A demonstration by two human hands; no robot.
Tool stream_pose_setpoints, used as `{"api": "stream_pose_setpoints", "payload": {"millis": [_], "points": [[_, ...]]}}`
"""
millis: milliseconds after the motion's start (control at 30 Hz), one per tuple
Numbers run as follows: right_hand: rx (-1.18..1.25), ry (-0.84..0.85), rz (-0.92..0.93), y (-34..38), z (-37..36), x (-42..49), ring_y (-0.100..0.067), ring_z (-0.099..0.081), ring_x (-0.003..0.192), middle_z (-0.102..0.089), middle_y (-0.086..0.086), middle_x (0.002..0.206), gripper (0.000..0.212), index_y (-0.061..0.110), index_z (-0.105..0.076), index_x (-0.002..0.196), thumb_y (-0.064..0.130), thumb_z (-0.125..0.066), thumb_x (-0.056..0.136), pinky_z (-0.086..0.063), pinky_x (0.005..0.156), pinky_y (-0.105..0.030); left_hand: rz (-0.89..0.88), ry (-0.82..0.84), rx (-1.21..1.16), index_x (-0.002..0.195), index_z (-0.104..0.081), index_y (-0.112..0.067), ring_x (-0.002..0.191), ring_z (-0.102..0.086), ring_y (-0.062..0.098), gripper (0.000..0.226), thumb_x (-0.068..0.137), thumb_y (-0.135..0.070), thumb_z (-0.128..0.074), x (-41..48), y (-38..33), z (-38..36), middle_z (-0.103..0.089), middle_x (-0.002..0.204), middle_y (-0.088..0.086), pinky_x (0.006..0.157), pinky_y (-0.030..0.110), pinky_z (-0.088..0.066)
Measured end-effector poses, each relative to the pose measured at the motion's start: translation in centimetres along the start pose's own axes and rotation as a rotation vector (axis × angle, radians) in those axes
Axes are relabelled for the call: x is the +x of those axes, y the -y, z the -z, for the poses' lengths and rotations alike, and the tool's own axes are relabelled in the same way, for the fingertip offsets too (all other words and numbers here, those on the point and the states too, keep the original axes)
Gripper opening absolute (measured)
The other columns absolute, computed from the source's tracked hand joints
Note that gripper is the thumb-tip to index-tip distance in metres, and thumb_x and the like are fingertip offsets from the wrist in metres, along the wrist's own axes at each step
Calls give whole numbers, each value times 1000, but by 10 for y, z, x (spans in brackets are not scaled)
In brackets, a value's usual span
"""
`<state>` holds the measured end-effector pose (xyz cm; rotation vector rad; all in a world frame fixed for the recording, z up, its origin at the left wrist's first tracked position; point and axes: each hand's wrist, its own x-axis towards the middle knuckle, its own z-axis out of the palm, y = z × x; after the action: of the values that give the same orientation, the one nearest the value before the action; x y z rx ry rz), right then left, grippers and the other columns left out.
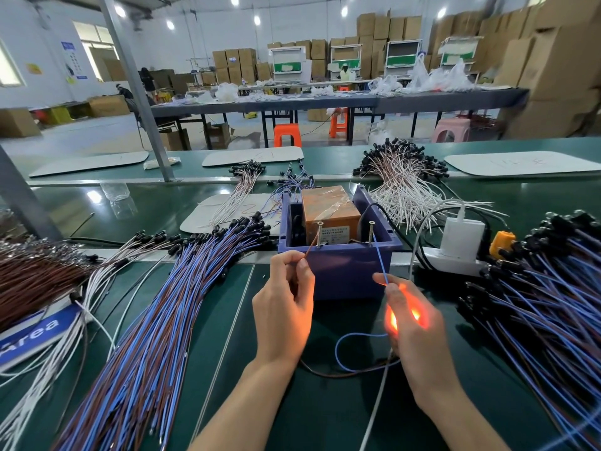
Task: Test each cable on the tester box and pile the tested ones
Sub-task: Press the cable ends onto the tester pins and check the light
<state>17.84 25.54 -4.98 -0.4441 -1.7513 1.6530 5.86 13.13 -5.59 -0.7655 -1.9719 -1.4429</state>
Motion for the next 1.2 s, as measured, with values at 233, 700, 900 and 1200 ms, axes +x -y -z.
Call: {"api": "stream_pose_setpoints", "payload": {"millis": [233, 700, 900, 1200], "points": [[86, 14, -28, 2, 0, -1, -5, -33, 48, -39, 4, 57, 27, 34, -72, 107, 24, -48, 105, -30, 41, -14, 74, -14, -59, 100, -45, -35, 51, -47, 13, 7, 102, -41, -41, -1, -2, 5, -57, 71, -10, 47, 24, -36], [485, 22, -311, 11, 13, -10, -9, -24, 37, -41, -1, 54, 25, 18, -75, 90, 37, -61, 83, -23, 34, -19, -321, 149, 267, 113, -63, -18, 112, -52, 18, 19, 96, -20, -55, -35, -34, 34, -58, 114, -2, 101, 31, -40], [692, -38, -407, 15, 24, -19, -9, -26, 39, -35, 3, 56, 21, 19, -75, 85, 36, -62, 85, -29, 34, -22, -652, 520, 236, 102, -72, -28, 90, -66, 11, 22, 91, -40, -59, -62, -68, 7, -68, 96, -14, 83, 27, -46], [1044, -162, -444, 21, 38, -25, -9, -25, 36, -36, 4, 56, 16, 15, -64, 91, 26, -53, 97, -22, 33, -22, -653, 633, 264, 77, -69, -30, 66, -60, 3, 23, 85, -43, -53, -63, -65, 4, -63, 69, -19, 77, 21, -41]]}}
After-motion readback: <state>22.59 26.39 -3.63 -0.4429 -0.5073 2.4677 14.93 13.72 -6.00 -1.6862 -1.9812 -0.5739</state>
